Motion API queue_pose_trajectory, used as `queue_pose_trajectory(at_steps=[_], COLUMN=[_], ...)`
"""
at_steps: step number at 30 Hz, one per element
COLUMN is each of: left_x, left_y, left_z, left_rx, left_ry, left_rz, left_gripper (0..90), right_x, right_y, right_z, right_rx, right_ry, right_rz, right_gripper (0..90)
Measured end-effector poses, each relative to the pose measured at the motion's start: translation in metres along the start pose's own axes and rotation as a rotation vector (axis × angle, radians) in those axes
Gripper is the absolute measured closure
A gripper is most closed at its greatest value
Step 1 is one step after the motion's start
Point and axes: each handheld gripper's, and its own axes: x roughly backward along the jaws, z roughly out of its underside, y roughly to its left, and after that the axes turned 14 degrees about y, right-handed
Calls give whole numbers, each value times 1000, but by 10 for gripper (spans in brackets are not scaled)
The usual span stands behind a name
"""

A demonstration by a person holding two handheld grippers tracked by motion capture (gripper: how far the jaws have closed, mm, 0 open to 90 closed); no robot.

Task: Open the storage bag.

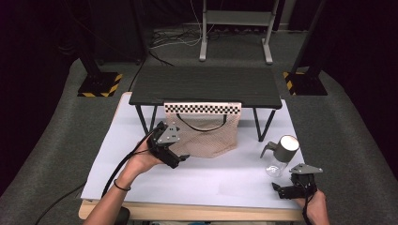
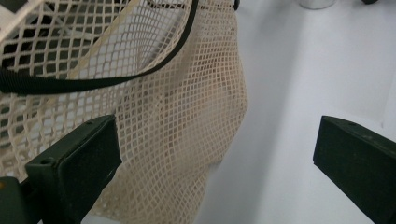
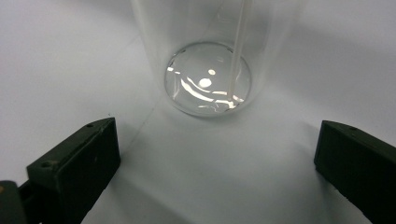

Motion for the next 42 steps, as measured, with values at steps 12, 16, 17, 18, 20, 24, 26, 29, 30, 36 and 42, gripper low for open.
queue_pose_trajectory(at_steps=[12,16,17,18,20,24,26,29,30,36,42], left_x=[-3,-5,-5,-5,-5,-5,-6,-9,-9,-15,-20], left_y=[5,7,7,8,9,10,10,11,11,13,16], left_z=[-13,-15,-16,-16,-17,-20,-22,-25,-26,-31,-33], left_rx=[-33,-41,-38,-43,-45,-56,-66,-73,-79,-100,-111], left_ry=[7,5,5,5,1,-13,-5,-5,-5,1,-7], left_rz=[-2,1,3,1,1,1,-5,-4,-8,-18,-1], left_gripper=[3,3,3,3,3,5,5,5,6,8,7], right_x=[0,0,0,0,0,0,0,0,0,0,0], right_y=[0,0,0,0,0,0,0,0,0,-1,0], right_z=[0,1,1,1,0,0,0,0,0,0,0], right_rx=[-3,-3,-3,-7,-7,-7,-7,-6,-5,-6,-4], right_ry=[-5,-12,-12,-9,-5,1,1,-2,-5,1,-4], right_rz=[1,0,0,-1,-2,-2,-2,-2,-3,-5,-3], right_gripper=[0,0,0,0,0,0,0,0,0,0,0])
